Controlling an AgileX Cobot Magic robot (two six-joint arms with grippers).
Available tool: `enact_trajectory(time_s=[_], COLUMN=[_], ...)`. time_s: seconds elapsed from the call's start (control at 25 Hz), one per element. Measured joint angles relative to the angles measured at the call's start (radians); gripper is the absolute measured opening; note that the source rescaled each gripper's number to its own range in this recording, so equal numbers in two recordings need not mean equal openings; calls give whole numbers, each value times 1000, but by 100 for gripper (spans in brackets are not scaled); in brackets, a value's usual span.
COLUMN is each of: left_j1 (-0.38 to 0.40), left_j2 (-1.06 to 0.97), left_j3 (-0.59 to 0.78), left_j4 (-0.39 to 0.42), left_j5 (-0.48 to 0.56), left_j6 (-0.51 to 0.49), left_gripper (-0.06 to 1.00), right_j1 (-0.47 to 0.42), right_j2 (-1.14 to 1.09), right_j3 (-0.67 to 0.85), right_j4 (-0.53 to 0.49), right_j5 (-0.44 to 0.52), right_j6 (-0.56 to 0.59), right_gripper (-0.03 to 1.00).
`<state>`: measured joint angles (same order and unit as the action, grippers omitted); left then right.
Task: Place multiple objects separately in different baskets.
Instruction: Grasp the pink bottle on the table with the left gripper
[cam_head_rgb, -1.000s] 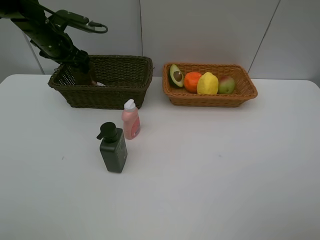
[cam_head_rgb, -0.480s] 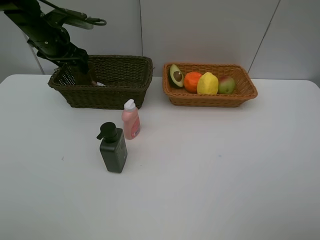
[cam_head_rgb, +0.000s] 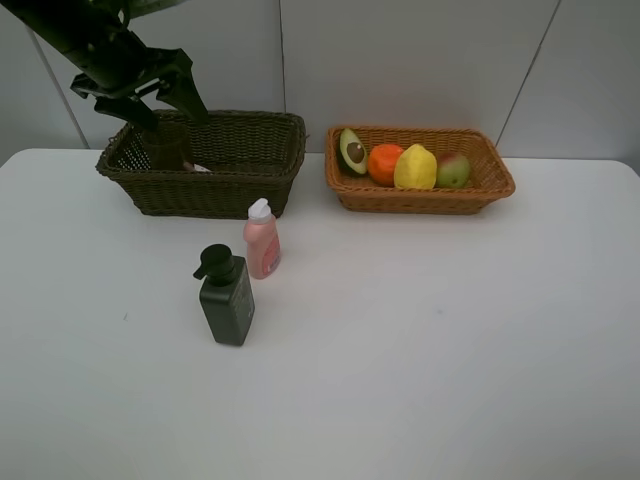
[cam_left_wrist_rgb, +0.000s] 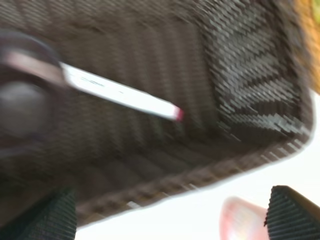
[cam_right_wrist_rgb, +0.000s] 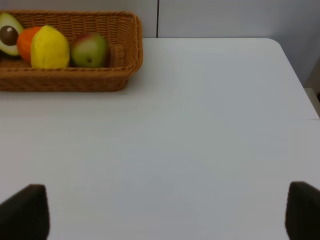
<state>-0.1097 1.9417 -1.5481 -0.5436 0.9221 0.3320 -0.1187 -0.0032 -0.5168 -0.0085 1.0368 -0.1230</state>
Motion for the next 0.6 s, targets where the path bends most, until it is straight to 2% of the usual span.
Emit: enact_trajectory(time_s=[0.12, 0.28, 0.4, 0.6], left_j1=[-36, -155, -259, -397], left_j2=[0, 0, 0, 0], left_j3=[-1, -1, -1, -1], left_j4=[-16, 32, 128, 347], left_j5=[64, 77, 45, 9], left_j6=[19, 10, -54, -257], left_gripper=[100, 100, 100, 100], right_j1=[0, 0, 0, 0], right_j2=[0, 0, 0, 0], right_j3=[0, 0, 0, 0], right_j4=[0, 0, 0, 0], right_j5=[0, 0, 0, 0], right_j6=[0, 0, 0, 0], right_gripper=[100, 100, 100, 100])
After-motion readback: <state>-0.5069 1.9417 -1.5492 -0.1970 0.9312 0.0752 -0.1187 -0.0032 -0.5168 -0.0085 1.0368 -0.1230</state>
